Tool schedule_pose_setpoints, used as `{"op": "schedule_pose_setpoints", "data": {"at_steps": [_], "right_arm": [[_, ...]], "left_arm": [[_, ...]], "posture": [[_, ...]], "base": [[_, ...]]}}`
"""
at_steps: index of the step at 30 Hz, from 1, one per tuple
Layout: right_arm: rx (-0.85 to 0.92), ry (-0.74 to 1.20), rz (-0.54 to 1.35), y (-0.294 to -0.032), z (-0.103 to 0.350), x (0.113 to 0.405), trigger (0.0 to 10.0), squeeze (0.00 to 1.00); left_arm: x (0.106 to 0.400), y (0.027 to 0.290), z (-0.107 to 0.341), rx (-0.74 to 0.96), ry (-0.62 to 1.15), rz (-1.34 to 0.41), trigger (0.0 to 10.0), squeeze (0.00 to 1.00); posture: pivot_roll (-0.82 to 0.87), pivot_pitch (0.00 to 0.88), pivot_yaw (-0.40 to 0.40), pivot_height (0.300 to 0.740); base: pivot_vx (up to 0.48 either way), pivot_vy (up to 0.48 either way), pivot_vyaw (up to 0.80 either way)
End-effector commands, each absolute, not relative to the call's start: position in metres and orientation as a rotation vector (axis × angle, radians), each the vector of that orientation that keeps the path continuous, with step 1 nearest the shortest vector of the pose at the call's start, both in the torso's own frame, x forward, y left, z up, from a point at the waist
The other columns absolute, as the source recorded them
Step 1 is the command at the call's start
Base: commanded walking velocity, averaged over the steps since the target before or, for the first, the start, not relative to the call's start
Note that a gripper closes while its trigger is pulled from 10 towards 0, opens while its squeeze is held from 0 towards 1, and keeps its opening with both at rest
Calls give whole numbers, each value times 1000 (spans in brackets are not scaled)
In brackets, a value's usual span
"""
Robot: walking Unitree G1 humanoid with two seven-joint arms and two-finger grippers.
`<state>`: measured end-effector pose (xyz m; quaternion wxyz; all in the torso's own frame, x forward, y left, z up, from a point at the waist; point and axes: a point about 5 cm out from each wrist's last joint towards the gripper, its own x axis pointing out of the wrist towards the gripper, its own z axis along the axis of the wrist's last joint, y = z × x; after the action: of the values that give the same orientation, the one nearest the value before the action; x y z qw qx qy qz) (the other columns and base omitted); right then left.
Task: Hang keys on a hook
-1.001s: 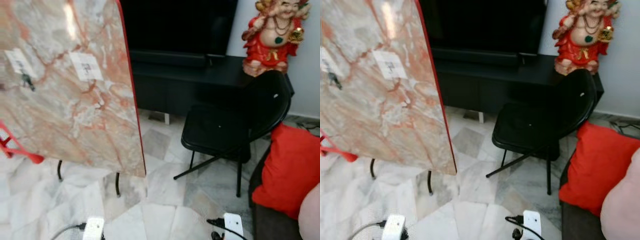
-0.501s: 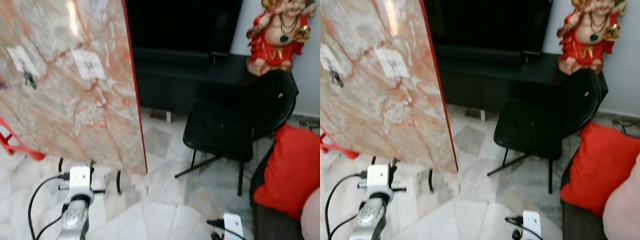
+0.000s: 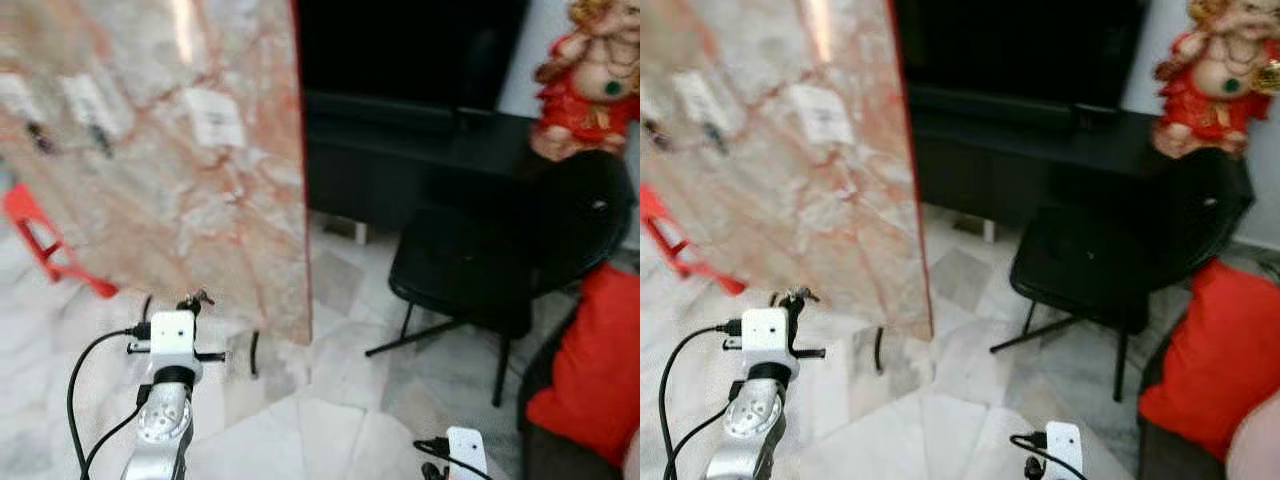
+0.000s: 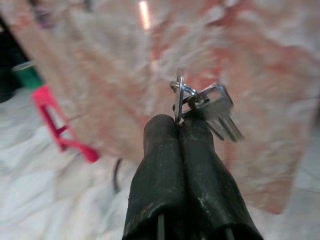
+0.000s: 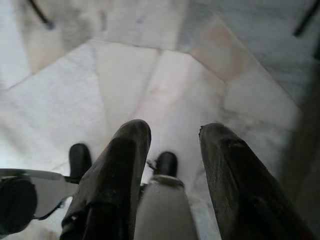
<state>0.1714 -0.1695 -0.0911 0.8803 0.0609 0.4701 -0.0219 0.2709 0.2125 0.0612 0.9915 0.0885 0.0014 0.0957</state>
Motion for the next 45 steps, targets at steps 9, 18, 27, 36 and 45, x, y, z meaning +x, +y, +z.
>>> {"op": "schedule_pose_setpoints", "data": {"at_steps": [9, 18, 27, 36, 45], "right_arm": [[131, 983, -53, -171, -91, 170, 10000, 0], [115, 986, -39, -171, -91, 171, 10000, 0], [121, 979, -33, -170, -91, 172, 10000, 0], [125, 979, -30, -170, -91, 172, 10000, 0], [125, 979, -30, -170, -91, 172, 10000, 0]], "left_arm": [[279, 210, 76, 173, -39, 190, 10000, 0], [280, 209, 81, 168, -50, 193, 10000, 0], [282, 208, 83, 165, -60, 202, 10000, 0], [282, 209, 86, 164, -75, 210, 10000, 0], [282, 209, 86, 164, -75, 210, 10000, 0]], "posture": [[-64, 0, 14, 740], [-63, 0, 13, 740], [-63, 0, 11, 740], [-60, 0, 7, 740], [-60, 0, 7, 740]], "base": [[269, 0, 0], [276, 0, 0], [280, 0, 498], [281, 0, 0], [281, 0, 0]]}}
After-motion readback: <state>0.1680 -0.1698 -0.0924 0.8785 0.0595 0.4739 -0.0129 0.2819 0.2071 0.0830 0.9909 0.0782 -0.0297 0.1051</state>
